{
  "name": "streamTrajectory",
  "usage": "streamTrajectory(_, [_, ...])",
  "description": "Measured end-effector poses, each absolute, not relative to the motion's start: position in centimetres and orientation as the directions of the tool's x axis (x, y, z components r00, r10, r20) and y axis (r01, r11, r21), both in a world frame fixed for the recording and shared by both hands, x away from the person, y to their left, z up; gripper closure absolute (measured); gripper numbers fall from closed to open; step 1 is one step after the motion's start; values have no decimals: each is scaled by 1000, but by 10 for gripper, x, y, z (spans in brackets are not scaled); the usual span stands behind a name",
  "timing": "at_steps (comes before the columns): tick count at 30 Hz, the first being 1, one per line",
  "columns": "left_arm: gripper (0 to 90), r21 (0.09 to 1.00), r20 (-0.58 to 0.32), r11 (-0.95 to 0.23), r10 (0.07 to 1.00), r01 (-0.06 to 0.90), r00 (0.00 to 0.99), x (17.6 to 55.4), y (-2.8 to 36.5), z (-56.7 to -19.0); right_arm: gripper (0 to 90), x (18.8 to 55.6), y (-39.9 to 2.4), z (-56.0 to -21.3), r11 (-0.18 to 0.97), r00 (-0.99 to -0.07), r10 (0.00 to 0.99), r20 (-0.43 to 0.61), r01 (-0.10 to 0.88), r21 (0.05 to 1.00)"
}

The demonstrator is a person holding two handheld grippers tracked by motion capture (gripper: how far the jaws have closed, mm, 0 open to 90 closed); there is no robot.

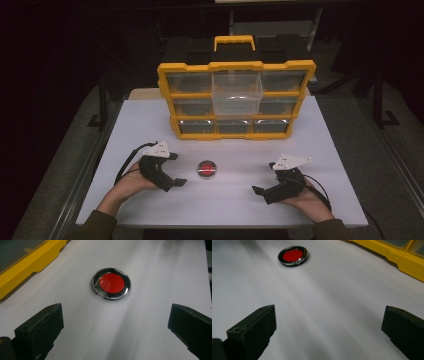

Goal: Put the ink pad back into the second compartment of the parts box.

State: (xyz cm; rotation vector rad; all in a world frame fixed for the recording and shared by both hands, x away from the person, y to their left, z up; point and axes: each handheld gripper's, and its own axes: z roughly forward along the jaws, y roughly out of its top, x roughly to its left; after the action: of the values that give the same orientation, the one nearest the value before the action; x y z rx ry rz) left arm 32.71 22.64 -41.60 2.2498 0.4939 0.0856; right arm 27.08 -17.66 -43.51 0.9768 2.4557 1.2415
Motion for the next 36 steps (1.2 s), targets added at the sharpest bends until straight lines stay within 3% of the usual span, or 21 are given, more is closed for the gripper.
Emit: streamTrajectory(36, [0, 745, -90, -599, 343, 292, 935, 342, 204, -409, 0, 270, -176, -435, 421, -760, 642, 100, 459, 782])
